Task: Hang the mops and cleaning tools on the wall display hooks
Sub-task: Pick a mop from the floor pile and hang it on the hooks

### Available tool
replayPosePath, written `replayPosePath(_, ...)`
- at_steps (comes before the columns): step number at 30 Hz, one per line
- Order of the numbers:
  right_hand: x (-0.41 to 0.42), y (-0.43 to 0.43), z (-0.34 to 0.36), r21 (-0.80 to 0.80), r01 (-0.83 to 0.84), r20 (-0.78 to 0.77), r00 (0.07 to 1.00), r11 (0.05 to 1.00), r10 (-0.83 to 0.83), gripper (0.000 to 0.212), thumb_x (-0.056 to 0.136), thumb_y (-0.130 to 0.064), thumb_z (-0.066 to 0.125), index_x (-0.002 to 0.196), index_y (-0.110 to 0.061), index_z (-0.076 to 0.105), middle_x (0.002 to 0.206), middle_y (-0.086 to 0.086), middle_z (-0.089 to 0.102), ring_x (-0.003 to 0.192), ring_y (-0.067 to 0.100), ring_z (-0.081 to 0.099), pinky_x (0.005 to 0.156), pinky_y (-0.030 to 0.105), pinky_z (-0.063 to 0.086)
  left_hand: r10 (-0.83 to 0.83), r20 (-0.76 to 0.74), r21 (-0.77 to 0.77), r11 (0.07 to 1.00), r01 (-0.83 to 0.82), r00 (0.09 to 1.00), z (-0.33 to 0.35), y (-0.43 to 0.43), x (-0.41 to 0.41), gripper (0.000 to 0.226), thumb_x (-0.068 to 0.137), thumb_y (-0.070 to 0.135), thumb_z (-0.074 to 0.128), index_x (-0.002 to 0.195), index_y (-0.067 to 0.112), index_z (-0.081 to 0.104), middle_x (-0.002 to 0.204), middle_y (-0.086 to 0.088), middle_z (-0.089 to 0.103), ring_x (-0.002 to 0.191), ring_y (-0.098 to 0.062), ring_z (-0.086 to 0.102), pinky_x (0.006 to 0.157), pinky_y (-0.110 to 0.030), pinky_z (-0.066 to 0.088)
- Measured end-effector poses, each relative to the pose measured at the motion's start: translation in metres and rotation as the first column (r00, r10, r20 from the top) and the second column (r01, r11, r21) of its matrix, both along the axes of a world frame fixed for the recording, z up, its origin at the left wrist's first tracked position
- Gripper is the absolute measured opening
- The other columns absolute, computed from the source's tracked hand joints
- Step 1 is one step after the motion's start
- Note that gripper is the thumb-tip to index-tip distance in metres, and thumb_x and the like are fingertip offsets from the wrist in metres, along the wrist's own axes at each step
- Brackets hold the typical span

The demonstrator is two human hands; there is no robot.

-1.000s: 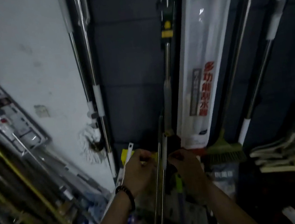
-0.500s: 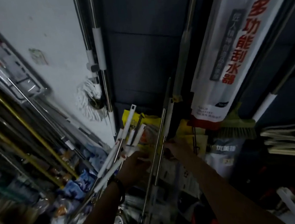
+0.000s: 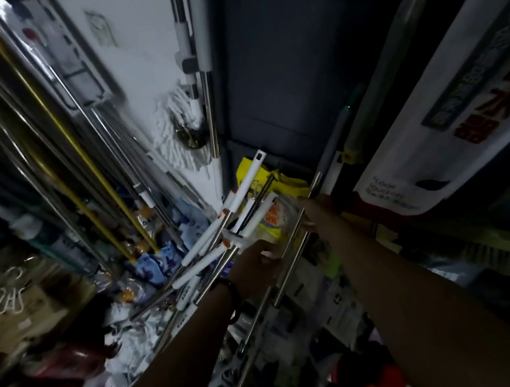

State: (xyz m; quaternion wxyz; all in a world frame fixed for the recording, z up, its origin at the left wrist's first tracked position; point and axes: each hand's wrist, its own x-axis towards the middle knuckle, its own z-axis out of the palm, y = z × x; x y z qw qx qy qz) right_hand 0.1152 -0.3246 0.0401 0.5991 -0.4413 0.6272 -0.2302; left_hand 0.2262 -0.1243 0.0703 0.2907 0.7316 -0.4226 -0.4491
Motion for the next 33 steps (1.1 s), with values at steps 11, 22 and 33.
replayPosePath(11, 0.042, 0.038, -0.037, -0.231, -0.302, -0.173, 0.948, 0.925, 0.267, 0.037, 0.099, -0.038, 0.067, 0.122, -0.009, 0.07, 0.101, 0.008, 0.071, 0.099, 0.034, 0.069, 0.085, 0.045, 0.057, 0.114, -0.172, 0.115, 0.989, -0.095, 0.979, -0.03, 0.024, 0.018, 0.026, 0.1, 0.017, 0.066, 0.125, 0.014, 0.061, 0.107, -0.007, 0.073, 0.078, -0.019, 0.071, 0.07, -0.033, 0.059)
replayPosePath(22, 0.029, 0.194, -0.119, 0.007, -0.442, -0.246, 0.869, 0.897, 0.43, 0.036, 0.1, -0.04, 0.066, 0.114, -0.007, 0.068, 0.097, 0.011, 0.067, 0.084, 0.026, 0.065, 0.063, 0.027, 0.053, 0.29, -0.29, 0.294, 0.934, -0.203, 0.912, -0.062, 0.118, 0.04, 0.009, 0.102, 0.028, 0.063, 0.106, 0.021, 0.065, 0.105, -0.024, 0.074, 0.075, -0.027, 0.069, 0.064, -0.034, 0.055)
replayPosePath(33, 0.062, 0.318, -0.02, -0.295, -0.425, -0.275, 0.896, 0.856, 0.35, 0.041, 0.104, -0.044, 0.059, 0.121, -0.008, 0.068, 0.106, 0.008, 0.07, 0.093, 0.02, 0.066, 0.072, 0.026, 0.045, 0.291, -0.412, 0.363, 0.922, -0.137, 0.864, -0.094, 0.286, 0.09, 0.013, 0.097, 0.022, 0.065, 0.105, 0.011, 0.063, 0.084, -0.011, 0.064, 0.052, -0.017, 0.06, 0.04, -0.019, 0.045)
